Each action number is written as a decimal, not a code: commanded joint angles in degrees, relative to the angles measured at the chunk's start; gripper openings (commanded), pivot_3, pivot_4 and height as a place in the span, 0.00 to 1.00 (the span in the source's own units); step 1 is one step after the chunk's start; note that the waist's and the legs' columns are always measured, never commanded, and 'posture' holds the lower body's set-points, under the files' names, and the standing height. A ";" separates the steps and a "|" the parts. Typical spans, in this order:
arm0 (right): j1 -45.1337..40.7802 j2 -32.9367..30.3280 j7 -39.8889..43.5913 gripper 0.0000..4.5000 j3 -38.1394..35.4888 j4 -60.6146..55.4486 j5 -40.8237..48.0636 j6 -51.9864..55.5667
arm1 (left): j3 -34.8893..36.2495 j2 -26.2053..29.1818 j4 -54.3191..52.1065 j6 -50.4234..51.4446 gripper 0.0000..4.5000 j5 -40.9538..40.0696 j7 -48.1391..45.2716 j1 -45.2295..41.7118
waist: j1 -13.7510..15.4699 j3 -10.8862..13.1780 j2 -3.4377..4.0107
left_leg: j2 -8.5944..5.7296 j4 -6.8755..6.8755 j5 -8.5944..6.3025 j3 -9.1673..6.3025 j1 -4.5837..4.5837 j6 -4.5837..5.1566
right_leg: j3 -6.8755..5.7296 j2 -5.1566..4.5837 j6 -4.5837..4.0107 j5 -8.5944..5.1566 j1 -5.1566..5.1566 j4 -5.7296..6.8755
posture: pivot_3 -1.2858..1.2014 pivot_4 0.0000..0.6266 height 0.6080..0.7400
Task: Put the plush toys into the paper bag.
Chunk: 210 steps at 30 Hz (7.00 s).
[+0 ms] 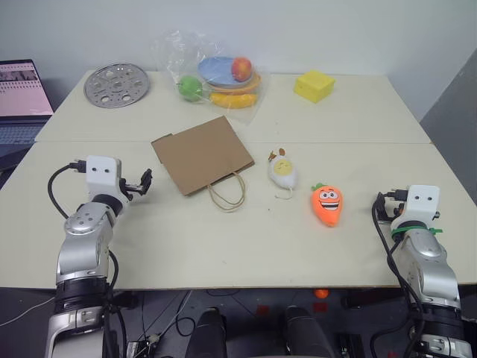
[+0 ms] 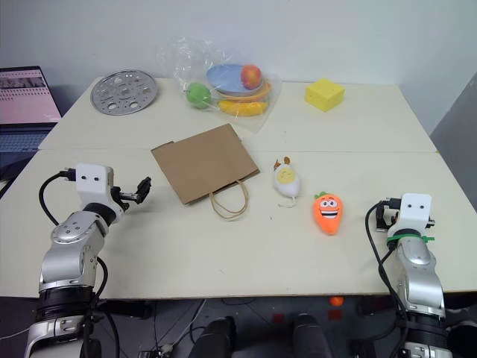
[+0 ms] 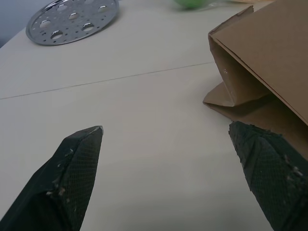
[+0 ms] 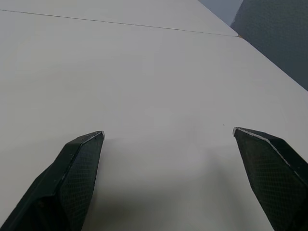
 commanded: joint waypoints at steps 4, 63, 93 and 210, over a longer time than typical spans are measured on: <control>-0.33 -2.21 2.12 1.00 -0.66 -3.58 0.33 0.59 | 2.17 0.88 -7.01 1.36 0.99 -5.02 -4.10 1.93 | -0.01 0.00 0.00 | 0.00 0.00 0.00 0.00 -0.01 0.00 | 0.00 0.00 0.00 0.00 0.00 0.00 | 0.52 0.24 1.00; 6.60 -13.11 27.39 1.00 14.60 -43.42 19.66 14.68 | -20.96 0.19 -11.68 -12.01 0.01 -2.83 -34.20 1.41 | 1.20 0.02 0.00 | 0.04 -0.03 -0.02 0.08 -0.16 0.02 | 0.00 -0.02 -0.10 -0.13 -0.05 -0.26 | 0.52 0.24 1.00; -22.92 13.86 22.17 0.01 34.03 -3.04 5.62 6.06 | -9.05 11.64 -10.38 27.82 0.00 -32.04 -46.98 -23.63 | -0.26 0.06 -0.04 | 0.04 -0.14 -0.02 -0.06 -0.15 0.01 | -0.11 0.01 -0.17 -0.07 -0.20 -0.01 | 0.52 0.24 1.00; -28.69 26.10 17.38 0.00 31.97 22.51 -7.82 0.40 | -5.54 6.06 7.19 -7.38 0.00 -15.47 -37.91 -39.04 | -1.74 0.07 -0.15 | 0.05 -0.46 -0.01 -0.16 0.06 0.00 | -0.18 0.05 -0.22 0.03 -0.16 0.11 | 0.52 0.24 1.00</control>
